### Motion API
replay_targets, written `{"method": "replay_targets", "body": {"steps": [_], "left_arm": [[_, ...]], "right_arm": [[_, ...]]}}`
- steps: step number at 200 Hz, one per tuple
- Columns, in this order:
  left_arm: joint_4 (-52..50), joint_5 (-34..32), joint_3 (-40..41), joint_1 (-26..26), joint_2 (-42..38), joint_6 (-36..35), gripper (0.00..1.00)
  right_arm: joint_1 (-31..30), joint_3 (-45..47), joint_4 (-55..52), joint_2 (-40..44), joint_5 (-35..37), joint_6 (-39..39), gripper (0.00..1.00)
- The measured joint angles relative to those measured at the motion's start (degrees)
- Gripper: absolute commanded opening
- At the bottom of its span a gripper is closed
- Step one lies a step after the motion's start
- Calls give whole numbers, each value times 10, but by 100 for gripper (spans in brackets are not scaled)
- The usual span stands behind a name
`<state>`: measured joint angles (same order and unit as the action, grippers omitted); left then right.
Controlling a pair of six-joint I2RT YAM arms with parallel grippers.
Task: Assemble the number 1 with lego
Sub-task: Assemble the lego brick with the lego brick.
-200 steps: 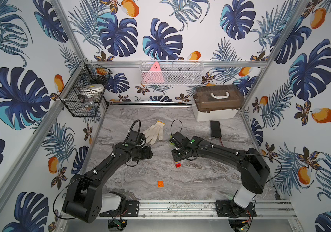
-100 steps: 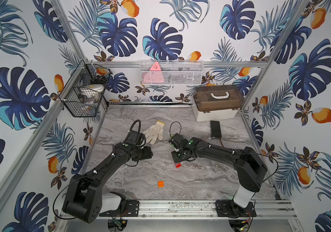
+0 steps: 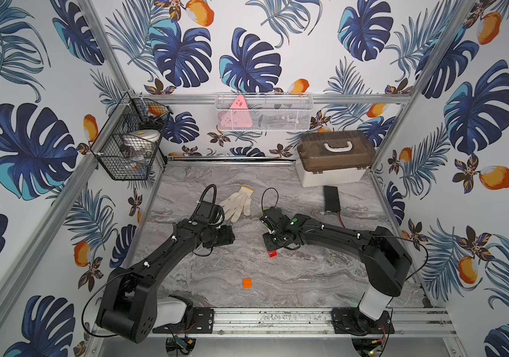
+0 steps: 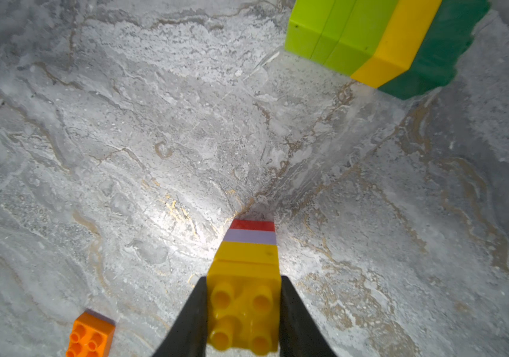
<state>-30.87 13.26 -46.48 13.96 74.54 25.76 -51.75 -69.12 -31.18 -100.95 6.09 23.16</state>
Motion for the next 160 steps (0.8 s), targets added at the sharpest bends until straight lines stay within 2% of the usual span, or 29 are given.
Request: {"method": "replay_targets", "body": {"steps": [34, 69, 106, 160], "left_arm": [[0, 0, 0, 0, 1, 0, 67], [0, 0, 0, 1, 6, 0, 67], [0, 0, 0, 1, 7, 0, 67], [0, 0, 0, 3, 9, 0, 67]], "right_arm": [[0, 58, 89, 16, 12, 10, 25], [1, 43, 150, -15, 12, 4, 23], [1, -40, 86, -64, 4, -19, 23], [1, -108, -1, -94, 2, -44, 37]]}}
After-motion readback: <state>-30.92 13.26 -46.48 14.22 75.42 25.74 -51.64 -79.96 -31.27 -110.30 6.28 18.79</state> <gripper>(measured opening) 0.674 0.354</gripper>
